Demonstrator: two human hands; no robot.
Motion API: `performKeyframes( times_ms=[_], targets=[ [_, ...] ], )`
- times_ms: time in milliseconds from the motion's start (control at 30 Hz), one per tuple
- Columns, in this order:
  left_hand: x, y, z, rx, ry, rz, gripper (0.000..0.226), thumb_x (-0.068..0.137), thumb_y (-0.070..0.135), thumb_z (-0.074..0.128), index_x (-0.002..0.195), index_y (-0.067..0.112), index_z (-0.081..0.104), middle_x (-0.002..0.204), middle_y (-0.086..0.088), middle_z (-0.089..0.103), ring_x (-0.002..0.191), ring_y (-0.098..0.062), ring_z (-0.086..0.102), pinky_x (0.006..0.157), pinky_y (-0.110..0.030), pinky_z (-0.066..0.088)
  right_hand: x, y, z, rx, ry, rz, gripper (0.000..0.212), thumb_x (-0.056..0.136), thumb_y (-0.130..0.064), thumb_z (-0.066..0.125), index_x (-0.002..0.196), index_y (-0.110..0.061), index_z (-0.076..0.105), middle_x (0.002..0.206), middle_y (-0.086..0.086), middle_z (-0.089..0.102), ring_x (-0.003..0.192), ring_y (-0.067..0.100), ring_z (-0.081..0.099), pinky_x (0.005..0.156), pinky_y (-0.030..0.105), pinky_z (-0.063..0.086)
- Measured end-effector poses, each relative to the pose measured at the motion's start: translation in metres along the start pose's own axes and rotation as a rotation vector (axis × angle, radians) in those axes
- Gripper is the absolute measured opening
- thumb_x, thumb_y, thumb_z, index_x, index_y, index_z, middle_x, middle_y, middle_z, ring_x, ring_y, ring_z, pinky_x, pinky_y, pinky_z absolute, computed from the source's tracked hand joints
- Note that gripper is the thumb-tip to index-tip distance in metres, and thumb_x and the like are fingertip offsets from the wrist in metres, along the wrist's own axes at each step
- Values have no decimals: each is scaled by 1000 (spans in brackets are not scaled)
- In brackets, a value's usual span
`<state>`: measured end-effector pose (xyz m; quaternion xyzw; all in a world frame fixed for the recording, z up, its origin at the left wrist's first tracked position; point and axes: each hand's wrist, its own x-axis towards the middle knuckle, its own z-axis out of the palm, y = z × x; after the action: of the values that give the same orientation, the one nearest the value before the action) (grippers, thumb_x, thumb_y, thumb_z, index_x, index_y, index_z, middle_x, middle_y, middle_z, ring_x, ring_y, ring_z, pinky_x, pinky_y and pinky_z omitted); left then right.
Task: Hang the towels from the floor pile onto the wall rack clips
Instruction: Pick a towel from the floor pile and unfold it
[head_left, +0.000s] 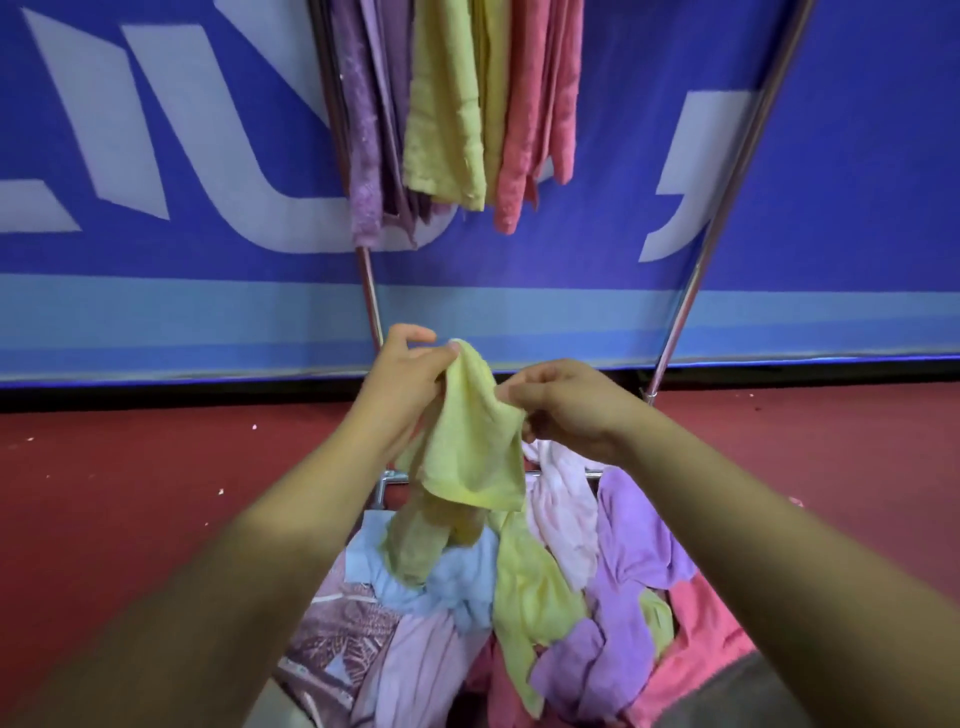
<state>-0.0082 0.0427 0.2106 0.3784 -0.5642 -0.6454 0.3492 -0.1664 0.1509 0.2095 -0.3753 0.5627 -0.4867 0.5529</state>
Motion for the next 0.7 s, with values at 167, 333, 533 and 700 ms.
performKeyframes(
  times_ms=[167,333,533,700],
  targets=[
    [-43,-5,-3,180,-404,46,69,79,25,80,136,30,41,125,-1,63,99,-9,67,84,-21,53,-18,-12,2,297,146,-80,22,101,-15,52,81,-5,57,75,13,55,66,22,55,68,32,47],
    [-48,-13,1,328,-419,151,66,68,44,78,130,41,53,110,-11,66,86,-21,63,82,-48,54,-29,-19,0,289,97,-95,25,101,-18,53,81,-6,60,75,13,59,70,22,59,71,33,51],
    [-45,-7,2,335,-341,145,9,90,15,67,99,16,68,76,-11,56,59,-13,52,56,-22,45,-35,-25,14,316,42,-109,14,95,-4,59,84,-5,66,71,9,68,62,17,65,62,26,55],
    [-41,-1,-3,77,-194,120,13,98,14,58,86,10,62,69,-9,56,53,-14,52,54,-23,46,-36,-21,4,-72,-31,-44,17,87,-16,75,102,-12,69,83,5,70,77,17,67,80,36,53]
  ],
)
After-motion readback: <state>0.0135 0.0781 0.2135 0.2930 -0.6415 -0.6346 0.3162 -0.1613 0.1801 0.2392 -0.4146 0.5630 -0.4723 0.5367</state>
